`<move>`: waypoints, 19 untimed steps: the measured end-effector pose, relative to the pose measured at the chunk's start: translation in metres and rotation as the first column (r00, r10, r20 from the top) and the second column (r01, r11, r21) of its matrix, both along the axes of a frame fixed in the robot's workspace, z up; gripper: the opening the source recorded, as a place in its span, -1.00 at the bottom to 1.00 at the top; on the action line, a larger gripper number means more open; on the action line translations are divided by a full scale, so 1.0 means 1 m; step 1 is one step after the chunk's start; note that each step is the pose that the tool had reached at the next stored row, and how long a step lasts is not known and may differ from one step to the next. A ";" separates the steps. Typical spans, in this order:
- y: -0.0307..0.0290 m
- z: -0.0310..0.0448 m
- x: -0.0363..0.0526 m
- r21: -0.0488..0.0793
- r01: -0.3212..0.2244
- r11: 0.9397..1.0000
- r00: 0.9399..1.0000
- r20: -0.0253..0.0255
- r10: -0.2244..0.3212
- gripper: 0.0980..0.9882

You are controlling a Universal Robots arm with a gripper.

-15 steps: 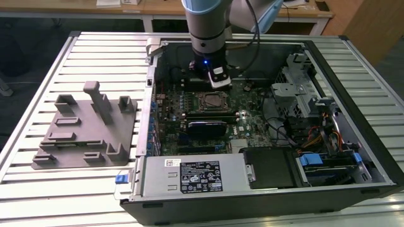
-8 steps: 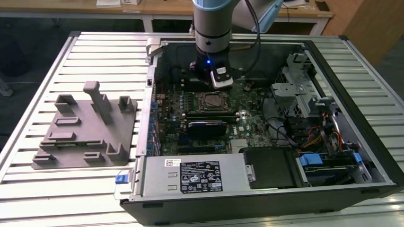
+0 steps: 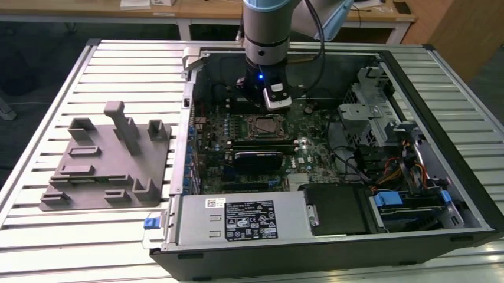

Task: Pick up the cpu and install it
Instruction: 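Install the first cpu locking lever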

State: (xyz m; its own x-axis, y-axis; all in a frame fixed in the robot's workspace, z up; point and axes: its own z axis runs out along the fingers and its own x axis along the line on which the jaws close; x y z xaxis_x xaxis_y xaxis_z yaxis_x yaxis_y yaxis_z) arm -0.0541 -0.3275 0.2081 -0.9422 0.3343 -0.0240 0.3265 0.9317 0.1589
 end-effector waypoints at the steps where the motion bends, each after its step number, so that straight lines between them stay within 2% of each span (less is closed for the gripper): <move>1: 0.0000 0.0007 0.0000 0.000 0.000 1.000 1.000 0.000 0.000 -0.98; 7: 0.0000 0.0090 0.0000 -0.001 0.000 1.000 1.000 0.000 0.000 -0.98; 12: 0.0000 0.0090 0.0000 -0.001 0.000 1.000 1.000 0.000 0.000 -0.98; 19: -0.0030 0.0090 0.0000 -0.003 0.000 1.000 1.000 0.000 0.000 -0.98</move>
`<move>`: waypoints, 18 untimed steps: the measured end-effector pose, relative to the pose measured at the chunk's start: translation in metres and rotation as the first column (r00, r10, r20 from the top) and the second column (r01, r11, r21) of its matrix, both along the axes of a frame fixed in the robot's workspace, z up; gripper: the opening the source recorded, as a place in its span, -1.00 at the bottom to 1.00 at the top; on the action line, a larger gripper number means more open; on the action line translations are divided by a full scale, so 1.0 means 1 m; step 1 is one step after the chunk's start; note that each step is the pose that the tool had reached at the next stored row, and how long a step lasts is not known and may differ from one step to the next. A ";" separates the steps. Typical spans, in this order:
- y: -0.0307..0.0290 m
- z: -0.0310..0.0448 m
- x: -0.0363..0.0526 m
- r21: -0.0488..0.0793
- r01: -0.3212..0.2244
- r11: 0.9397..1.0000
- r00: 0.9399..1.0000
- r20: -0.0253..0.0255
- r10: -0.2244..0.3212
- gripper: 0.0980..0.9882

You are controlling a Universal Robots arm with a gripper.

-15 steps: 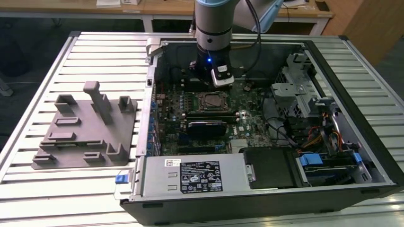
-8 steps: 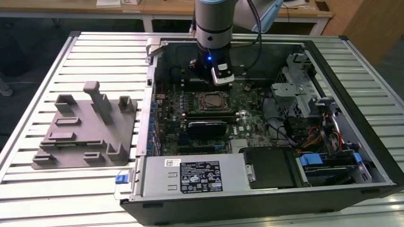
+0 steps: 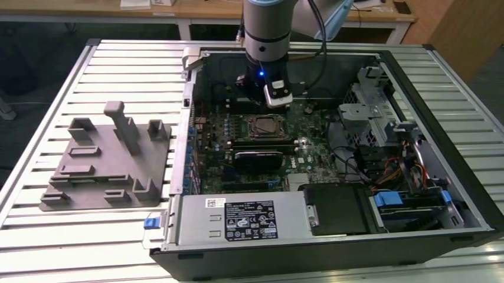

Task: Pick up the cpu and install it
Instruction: 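Install the first cpu locking lever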

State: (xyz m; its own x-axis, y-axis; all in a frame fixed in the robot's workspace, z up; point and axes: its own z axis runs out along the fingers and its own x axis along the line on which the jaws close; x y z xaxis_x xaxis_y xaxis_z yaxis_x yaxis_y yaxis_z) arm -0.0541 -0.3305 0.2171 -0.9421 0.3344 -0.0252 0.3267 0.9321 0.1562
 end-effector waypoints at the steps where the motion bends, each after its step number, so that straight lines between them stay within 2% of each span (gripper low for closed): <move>1: -0.0002 0.0000 0.0000 0.000 0.000 1.000 1.000 0.000 0.000 -0.98; 18: -0.0047 0.0001 0.0000 -0.015 0.000 1.000 1.000 0.000 0.000 -0.98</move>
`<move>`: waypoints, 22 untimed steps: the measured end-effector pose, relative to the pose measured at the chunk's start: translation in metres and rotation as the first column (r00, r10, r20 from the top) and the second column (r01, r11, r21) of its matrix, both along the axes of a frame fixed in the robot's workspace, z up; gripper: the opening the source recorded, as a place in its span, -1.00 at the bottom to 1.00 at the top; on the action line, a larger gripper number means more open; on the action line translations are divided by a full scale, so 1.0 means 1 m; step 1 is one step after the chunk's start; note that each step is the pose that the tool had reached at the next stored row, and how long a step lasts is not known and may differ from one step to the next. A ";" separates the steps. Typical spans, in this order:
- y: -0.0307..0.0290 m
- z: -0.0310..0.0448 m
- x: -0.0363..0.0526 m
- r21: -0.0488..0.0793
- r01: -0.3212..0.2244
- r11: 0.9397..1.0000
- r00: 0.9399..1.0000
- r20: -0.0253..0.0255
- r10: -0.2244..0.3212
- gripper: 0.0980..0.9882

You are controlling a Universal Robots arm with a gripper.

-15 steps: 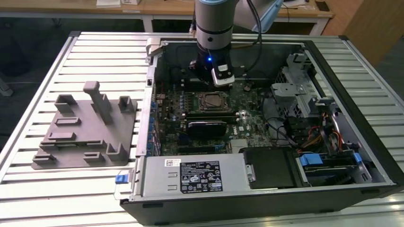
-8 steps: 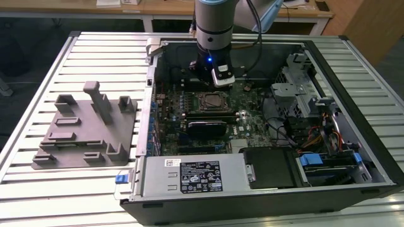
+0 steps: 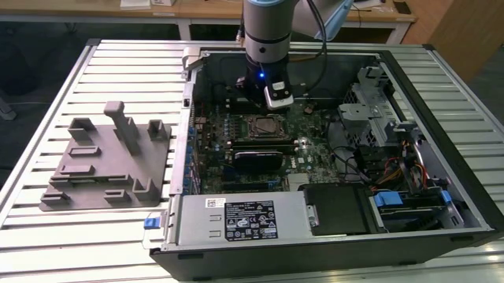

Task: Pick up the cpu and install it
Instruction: 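Install the first cpu locking lever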

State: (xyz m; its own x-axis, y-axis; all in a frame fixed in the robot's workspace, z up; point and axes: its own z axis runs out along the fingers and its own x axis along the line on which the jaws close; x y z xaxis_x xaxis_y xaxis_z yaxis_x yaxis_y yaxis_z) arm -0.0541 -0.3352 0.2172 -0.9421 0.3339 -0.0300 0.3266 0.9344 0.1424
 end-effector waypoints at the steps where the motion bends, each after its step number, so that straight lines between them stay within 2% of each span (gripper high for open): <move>1: -0.0005 0.0000 0.0000 -0.001 0.000 1.000 1.000 0.000 0.000 -0.98; 10: -0.0068 -0.0001 0.0001 -0.008 0.000 1.000 1.000 0.000 0.000 -0.98; 12: -0.0082 0.0000 0.0001 -0.023 0.000 1.000 1.000 0.000 0.000 -0.98; 16: -0.0090 0.0000 0.0001 -0.062 0.000 0.998 1.000 0.000 0.000 -0.98; 17: -0.0090 -0.0001 0.0002 -0.066 0.000 0.998 1.000 0.000 0.000 -0.98; 22: -0.0090 0.0022 0.0001 -0.067 -0.001 0.998 1.000 0.000 0.001 -0.98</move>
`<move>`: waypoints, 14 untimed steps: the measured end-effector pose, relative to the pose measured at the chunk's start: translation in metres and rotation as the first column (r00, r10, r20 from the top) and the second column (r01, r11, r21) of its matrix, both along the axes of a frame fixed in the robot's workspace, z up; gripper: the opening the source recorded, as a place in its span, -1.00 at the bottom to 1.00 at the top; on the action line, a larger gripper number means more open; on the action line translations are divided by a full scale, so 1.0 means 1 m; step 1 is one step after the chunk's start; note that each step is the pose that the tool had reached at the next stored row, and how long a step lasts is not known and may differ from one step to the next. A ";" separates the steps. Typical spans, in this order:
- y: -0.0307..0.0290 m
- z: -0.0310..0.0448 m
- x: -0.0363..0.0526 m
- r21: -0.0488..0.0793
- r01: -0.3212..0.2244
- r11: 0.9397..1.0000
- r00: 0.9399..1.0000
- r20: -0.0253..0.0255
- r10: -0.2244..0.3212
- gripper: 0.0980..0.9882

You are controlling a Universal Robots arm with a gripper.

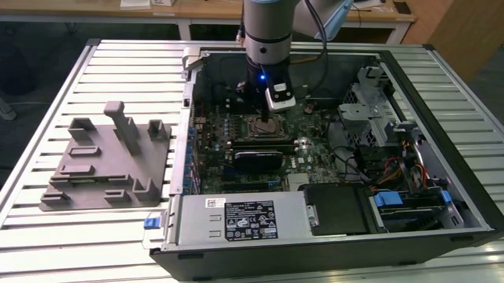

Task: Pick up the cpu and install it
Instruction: 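Install the first cpu locking lever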

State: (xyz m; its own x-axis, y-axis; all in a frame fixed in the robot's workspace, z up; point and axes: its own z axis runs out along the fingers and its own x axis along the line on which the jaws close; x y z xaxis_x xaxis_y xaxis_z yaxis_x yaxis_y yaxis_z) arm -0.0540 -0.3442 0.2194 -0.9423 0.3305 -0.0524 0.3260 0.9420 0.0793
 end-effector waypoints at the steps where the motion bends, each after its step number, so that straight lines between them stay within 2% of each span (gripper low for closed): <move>1: 0.0000 0.0016 0.0000 0.000 0.000 1.000 1.000 0.000 0.000 -0.98; 8: 0.0000 0.0147 0.0000 0.000 0.000 1.000 1.000 0.000 0.000 -0.98; 14: 0.0000 0.0154 0.0000 0.000 0.000 1.000 1.000 0.000 0.000 -0.98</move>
